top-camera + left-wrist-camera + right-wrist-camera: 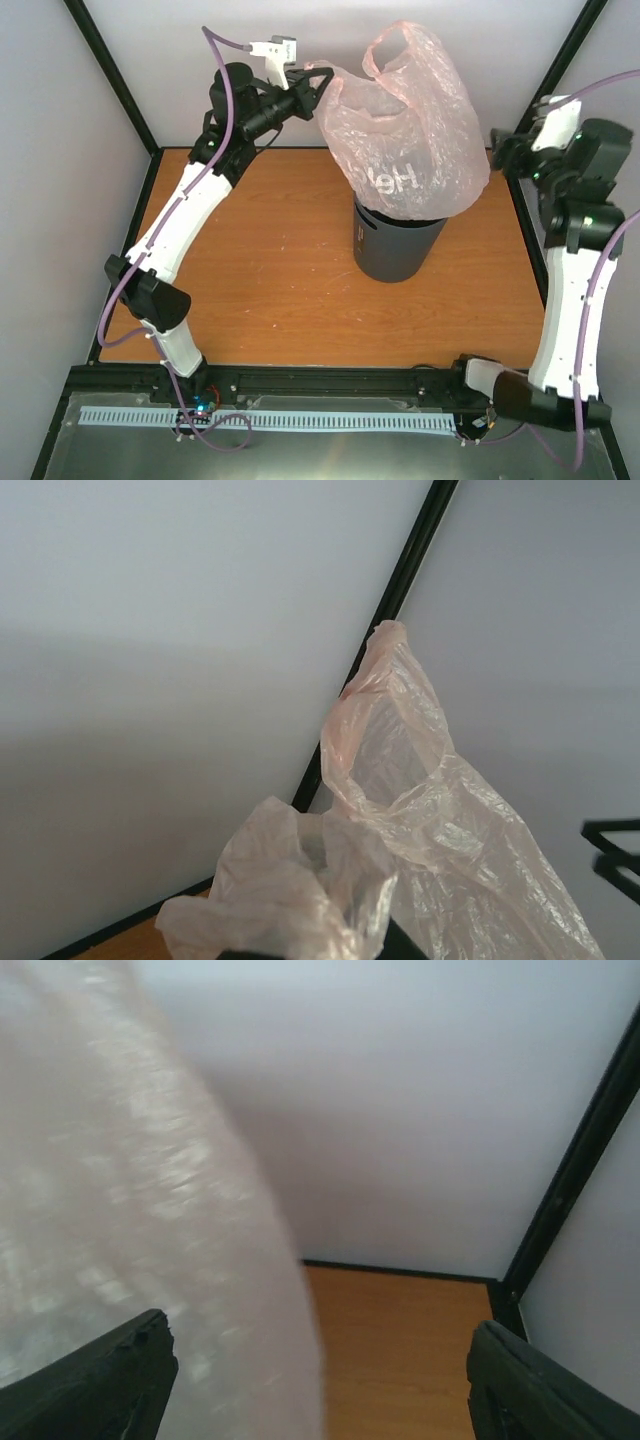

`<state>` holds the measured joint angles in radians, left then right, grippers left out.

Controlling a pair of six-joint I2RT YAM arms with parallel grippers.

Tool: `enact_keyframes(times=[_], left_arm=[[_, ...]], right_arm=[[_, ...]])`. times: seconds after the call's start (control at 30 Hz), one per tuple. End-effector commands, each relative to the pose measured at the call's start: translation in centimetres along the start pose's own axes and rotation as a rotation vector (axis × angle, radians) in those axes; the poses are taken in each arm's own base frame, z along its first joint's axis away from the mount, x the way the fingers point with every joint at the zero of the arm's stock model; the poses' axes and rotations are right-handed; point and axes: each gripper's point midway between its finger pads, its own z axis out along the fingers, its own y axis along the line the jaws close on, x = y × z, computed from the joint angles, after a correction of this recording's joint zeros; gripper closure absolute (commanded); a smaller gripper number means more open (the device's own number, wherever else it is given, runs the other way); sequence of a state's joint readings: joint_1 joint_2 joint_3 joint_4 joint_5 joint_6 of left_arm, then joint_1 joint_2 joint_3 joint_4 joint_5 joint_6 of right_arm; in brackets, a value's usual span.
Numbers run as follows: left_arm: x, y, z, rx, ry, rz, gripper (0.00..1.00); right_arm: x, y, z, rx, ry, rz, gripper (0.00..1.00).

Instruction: Put the trash bags into the trash bin

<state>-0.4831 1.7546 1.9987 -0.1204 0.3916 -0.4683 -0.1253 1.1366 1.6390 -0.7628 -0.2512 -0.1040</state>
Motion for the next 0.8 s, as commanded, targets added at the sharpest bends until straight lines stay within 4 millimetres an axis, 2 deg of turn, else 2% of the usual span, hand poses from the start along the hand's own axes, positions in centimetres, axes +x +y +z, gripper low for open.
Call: enact_keyframes(times=[0.0, 0.07, 0.17, 0.23, 0.3, 0.4, 0.53, 0.77], left_arm=[[-3.1, -2.3, -1.2, 0.022, -0.070, 0.085, 0.99], [-3.1, -2.7, -1.2, 0.022, -0.070, 0.087, 0.99], [-3.1, -3.3, -1.2, 0.022, -0.070, 0.103, 0.99], [-3.1, -3.6, -1.1, 0.022, -0.069, 0.110, 0.99], [-2.8, -4.0, -1.0, 0.009, -0.068, 0.143, 0.99], [-3.0, -6.2, -1.1, -0.062, -0.092, 0.284, 0.99], [-2.8, -8.7, -1.9, -0.195, -0.130, 0.445, 0.99], [-1.9, -8.4, -1.1, -0.212, -0.079, 0.421, 0.99]], right_arm=[[-0.7, -3.1, 2.6, -0.141, -0.035, 0.209, 0.24], [0.9, -4.6, 3.6, -0.152, -0.024, 0.261, 0.27], [3.2, -4.9, 4.0, -0.129, -0.013, 0.228, 0.33], [4.1, -5.0, 3.6, -0.097, -0.016, 0.190, 0.37], [4.5, -5.0, 3.2, -0.081, -0.016, 0.155, 0.39], [4.3, -3.7, 2.5, -0.137, -0.022, 0.096, 0.42], [5.2, -4.1, 3.1, -0.121, 0.013, 0.114, 0.44], [6.4, -3.8, 3.9, -0.167, 0.035, 0.135, 0.47]])
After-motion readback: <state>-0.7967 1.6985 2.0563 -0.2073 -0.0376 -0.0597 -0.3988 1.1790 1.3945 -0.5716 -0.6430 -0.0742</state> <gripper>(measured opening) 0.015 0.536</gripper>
